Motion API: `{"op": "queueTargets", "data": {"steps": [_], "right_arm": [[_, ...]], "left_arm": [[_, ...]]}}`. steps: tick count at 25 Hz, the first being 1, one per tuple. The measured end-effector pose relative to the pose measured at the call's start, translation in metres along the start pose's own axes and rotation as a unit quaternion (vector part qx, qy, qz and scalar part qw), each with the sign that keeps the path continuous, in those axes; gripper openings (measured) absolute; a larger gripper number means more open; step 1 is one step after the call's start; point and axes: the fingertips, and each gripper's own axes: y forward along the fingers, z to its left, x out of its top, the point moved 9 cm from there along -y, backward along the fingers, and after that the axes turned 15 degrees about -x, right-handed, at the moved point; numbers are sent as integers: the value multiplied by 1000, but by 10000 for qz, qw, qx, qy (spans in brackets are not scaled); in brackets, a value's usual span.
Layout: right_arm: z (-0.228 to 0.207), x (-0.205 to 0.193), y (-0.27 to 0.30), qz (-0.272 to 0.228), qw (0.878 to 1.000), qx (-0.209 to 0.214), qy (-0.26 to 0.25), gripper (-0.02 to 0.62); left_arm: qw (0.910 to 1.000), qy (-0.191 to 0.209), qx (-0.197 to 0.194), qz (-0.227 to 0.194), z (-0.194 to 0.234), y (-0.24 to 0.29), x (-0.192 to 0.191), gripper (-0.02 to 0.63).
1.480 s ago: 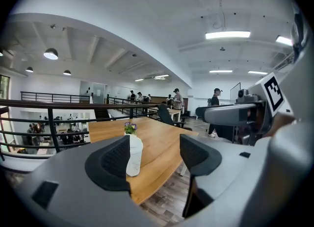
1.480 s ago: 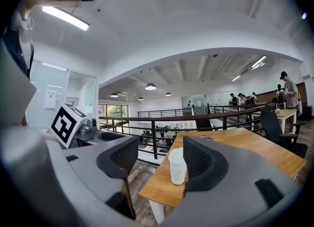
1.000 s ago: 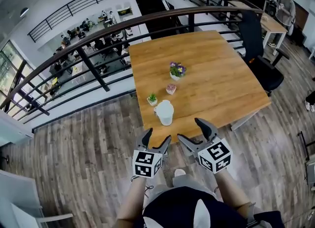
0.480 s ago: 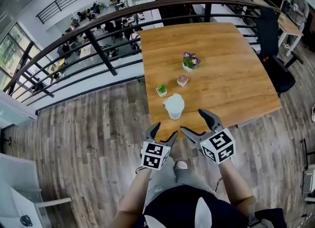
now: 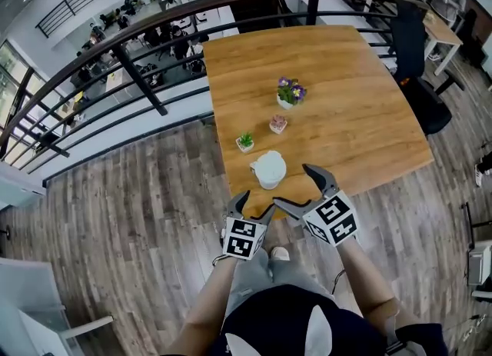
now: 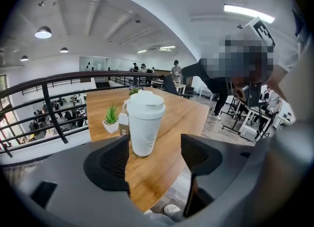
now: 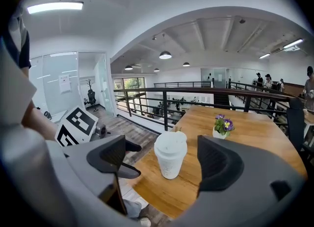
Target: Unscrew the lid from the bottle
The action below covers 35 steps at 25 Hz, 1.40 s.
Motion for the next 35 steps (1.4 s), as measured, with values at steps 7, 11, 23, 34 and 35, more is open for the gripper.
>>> {"op": "queueTargets", "data": {"steps": [7,11,23,34,35], "right_arm": [[-1,6,26,178,9998,-34,-117,440],[0,7,40,318,9993,-30,-193,442],[-1,2,78,904,9951,-6,-407,440],[4,-5,94,1246,9908,-30,-518,433],[5,-6,95,1292,9901,-54,-540,431]], "left_arm": [[9999,-104,-54,89,21,22,-4,319],[9999,-112,-54,85,31,32,-6,319],[9986,120,-342,376,46,63,-2,324],[9968,546,-418,400,49,78,-1,324],[9968,555,-430,387,49,78,-2,324]]}}
